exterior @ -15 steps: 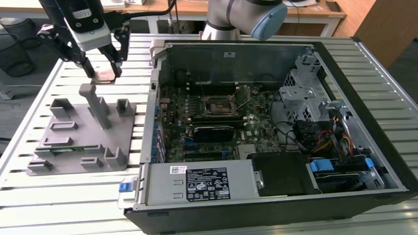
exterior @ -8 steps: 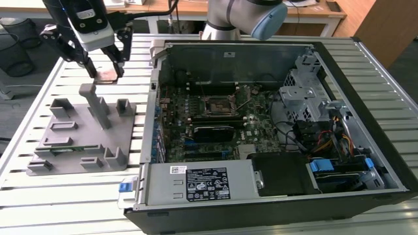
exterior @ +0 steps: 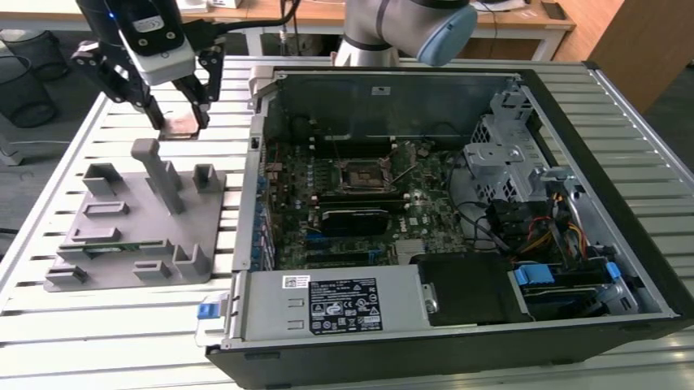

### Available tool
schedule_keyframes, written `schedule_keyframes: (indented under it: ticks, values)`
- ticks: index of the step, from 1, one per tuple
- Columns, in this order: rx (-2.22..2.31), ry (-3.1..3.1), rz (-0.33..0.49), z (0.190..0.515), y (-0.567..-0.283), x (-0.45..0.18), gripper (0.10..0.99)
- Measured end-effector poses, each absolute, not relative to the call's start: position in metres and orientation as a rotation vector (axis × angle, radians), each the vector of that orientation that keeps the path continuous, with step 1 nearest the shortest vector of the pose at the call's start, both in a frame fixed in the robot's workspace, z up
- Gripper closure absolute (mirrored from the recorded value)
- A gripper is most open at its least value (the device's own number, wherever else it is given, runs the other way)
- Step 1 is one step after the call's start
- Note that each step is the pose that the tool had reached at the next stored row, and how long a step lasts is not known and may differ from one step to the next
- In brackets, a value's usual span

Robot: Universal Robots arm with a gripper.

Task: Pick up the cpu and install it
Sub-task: 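Pick up the cpu and move it towards the insertion slot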

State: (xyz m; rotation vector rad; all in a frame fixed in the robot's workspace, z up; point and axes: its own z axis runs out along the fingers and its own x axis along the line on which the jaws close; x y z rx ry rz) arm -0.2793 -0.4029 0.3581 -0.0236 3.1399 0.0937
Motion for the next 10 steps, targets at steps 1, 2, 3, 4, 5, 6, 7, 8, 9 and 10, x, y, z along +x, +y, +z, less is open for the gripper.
schedule_keyframes:
  ticks: [1,2,3,4,5,6,7,8,9,10]
  values:
    - [-0.024,3.14,0.094,0.358,-0.4029,-0.2788,0.545]
    - [-0.024,3.14,0.094,0.358,-0.4029,-0.2783,0.545]
    - [-0.024,3.14,0.094,0.3579,-0.4029,-0.2779,0.545]
    - [-0.024,3.14,0.094,0.3578,-0.4028,-0.2774,0.545]
    - [-0.024,3.14,0.094,0.3578,-0.4028,-0.277,0.545]
    - [-0.024,3.14,0.094,0.3578,-0.4028,-0.2765,0.545]
    - [-0.024,3.14,0.094,0.3577,-0.4027,-0.2761,0.545]
    - [-0.024,3.14,0.094,0.3576,-0.4027,-0.2756,0.545]
    - [-0.024,3.14,0.094,0.3575,-0.4027,-0.2751,0.545]
    - [-0.024,3.14,0.094,0.3575,-0.4027,-0.2746,0.545]
